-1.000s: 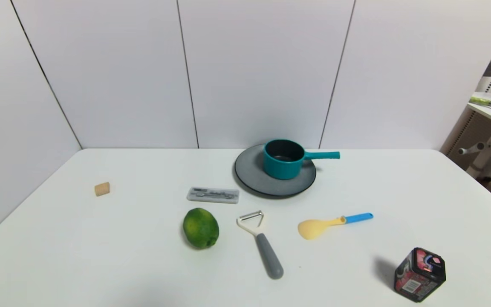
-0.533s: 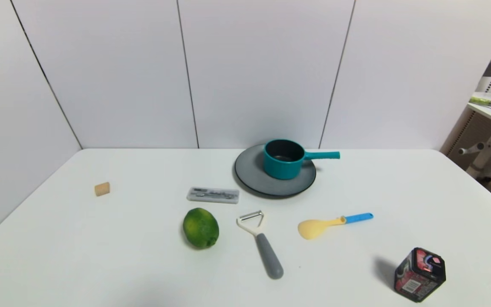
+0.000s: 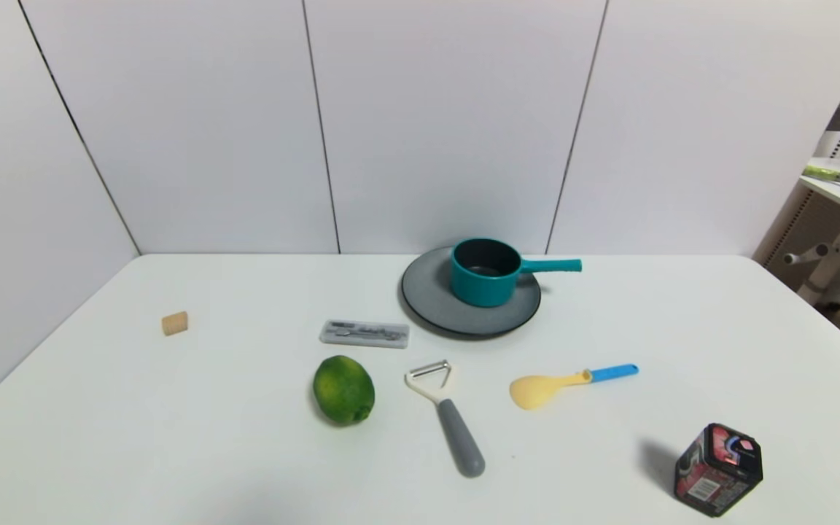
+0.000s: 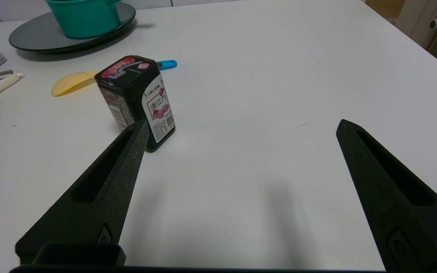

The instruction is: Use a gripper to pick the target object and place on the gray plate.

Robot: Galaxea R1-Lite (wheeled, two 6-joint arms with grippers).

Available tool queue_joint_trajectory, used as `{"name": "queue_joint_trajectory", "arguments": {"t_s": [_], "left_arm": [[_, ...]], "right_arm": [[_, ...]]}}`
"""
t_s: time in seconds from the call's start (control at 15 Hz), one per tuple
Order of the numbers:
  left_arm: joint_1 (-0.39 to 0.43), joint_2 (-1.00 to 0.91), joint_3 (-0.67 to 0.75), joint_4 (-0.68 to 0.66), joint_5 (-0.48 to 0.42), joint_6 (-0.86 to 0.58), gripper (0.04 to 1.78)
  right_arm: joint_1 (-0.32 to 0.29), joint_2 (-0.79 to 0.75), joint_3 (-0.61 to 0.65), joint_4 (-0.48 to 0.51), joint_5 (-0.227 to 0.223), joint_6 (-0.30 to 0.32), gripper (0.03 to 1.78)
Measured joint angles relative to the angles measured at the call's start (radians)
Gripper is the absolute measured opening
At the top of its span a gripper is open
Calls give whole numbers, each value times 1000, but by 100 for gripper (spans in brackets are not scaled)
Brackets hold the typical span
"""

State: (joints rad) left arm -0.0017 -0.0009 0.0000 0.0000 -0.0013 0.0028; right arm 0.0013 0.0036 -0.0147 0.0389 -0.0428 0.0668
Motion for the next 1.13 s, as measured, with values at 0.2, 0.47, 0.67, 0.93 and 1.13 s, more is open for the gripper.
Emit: {"name": "queue_joint_trajectory", "arguments": {"t_s": [0.2, 0.47, 0.67, 0.93, 1.13], "left_arm": [[0, 0, 0, 0, 0, 0, 169], [0, 0, 0, 0, 0, 1, 169], [0, 0, 0, 1, -1, 17, 169], [0, 0, 0, 2, -1, 10, 169], [0, 0, 0, 1, 0, 8, 169]], "right_arm": [[0, 0, 1, -1, -1, 7, 171], [0, 0, 1, -4, -1, 4, 171], [0, 0, 1, -4, 0, 5, 171], [0, 0, 0, -1, -2, 5, 171], [0, 0, 0, -4, -2, 8, 171]]}}
